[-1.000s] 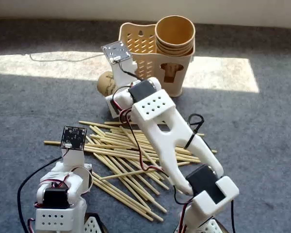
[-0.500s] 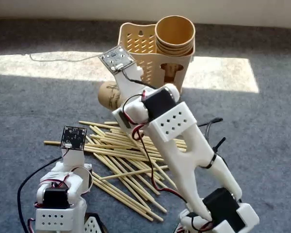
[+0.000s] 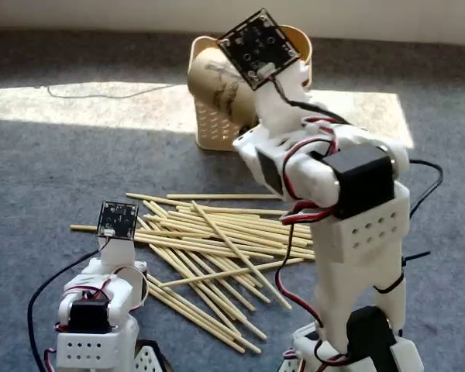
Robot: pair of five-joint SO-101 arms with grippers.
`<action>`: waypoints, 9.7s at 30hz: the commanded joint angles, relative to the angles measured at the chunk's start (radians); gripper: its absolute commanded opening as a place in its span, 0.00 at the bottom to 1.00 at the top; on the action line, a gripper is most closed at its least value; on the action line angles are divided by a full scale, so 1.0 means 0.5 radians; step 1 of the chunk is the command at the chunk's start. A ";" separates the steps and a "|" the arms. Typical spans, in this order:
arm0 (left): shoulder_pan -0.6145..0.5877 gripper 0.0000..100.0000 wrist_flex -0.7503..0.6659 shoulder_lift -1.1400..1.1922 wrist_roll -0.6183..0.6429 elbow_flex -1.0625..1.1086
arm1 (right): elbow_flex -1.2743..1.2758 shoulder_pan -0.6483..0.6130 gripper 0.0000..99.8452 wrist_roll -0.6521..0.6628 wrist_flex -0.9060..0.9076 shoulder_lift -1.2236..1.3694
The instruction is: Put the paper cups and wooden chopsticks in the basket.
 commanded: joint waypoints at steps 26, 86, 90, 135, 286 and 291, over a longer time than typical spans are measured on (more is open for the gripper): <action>0.032 0.04 0.012 0.002 -0.003 0.038 | -0.305 0.600 0.01 0.233 0.023 -0.084; 0.032 0.04 0.012 0.002 -0.003 0.038 | 0.044 0.588 0.01 0.516 -0.361 -0.063; 0.032 0.04 0.012 0.002 -0.003 0.038 | 0.044 0.588 0.01 0.516 -0.345 -0.066; 0.032 0.04 0.012 0.002 -0.003 0.038 | 0.041 0.594 0.01 0.559 -0.351 -0.066; 0.032 0.04 0.012 0.002 -0.003 0.038 | -0.793 0.410 0.00 0.074 -0.937 1.051; 0.032 0.04 0.012 0.002 -0.003 0.038 | -0.790 0.308 0.00 0.074 -0.710 0.962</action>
